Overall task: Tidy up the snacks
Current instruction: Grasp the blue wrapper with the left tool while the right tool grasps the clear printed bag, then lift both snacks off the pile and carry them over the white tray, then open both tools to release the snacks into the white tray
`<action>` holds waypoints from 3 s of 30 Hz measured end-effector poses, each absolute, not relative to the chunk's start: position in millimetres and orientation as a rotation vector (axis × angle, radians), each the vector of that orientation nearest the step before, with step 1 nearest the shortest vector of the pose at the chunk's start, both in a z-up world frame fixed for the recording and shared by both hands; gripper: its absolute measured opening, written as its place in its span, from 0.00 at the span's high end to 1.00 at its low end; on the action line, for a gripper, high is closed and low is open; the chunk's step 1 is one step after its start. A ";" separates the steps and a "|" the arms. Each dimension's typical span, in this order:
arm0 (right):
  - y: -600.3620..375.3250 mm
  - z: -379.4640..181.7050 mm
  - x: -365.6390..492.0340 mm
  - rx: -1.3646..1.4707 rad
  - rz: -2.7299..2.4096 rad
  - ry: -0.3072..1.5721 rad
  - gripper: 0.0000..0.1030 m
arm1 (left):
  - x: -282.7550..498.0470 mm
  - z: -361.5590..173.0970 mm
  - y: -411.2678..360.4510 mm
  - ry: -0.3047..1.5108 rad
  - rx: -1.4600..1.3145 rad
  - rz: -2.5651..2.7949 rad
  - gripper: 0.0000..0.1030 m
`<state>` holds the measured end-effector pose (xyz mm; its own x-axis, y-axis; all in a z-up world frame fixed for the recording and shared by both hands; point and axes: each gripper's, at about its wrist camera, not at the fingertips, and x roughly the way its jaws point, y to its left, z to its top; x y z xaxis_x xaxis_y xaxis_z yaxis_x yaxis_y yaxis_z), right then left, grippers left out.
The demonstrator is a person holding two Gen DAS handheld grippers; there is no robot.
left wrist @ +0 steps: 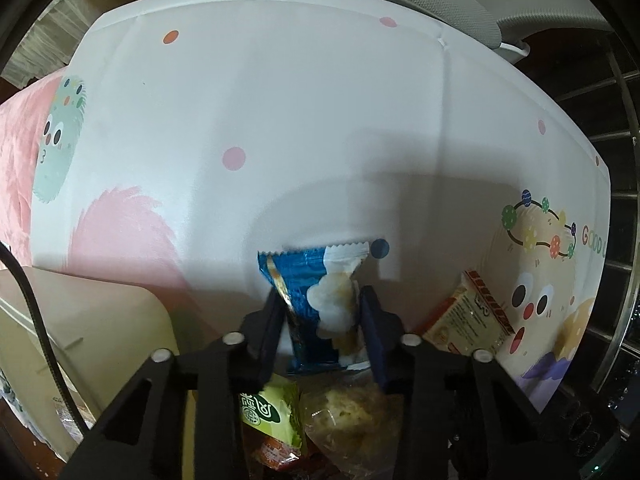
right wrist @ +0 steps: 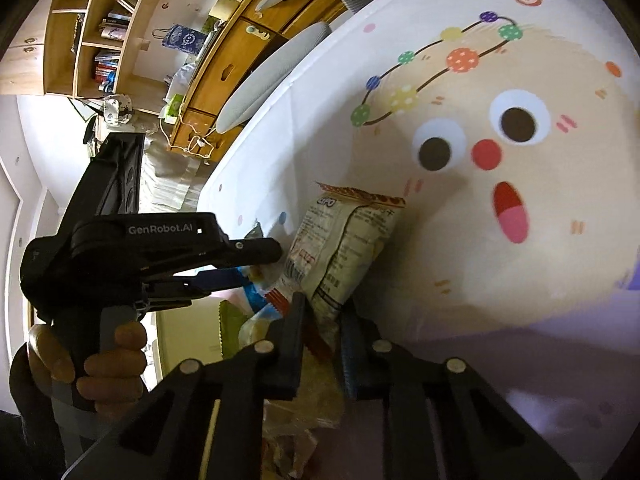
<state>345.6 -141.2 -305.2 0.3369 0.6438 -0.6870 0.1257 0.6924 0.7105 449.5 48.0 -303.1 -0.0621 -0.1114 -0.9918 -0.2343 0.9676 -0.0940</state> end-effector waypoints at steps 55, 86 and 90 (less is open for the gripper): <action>-119.7 -156.7 216.8 0.696 0.380 1.003 0.88 | 273.0 -84.3 120.9 1.330 -0.272 -0.149 0.73; 41.0 -133.2 80.4 0.384 0.439 1.053 0.88 | 107.6 -104.3 234.9 1.189 -0.180 -0.161 0.73; 63.1 -133.7 71.9 0.311 0.446 1.068 0.87 | 98.3 -110.0 238.6 1.183 -0.173 -0.163 0.65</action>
<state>71.9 63.1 -133.7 0.4064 0.4940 -0.7687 -0.1992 0.8689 0.4531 98.3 238.6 -110.0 0.3692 -0.2170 -0.9037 0.0359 0.9750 -0.2195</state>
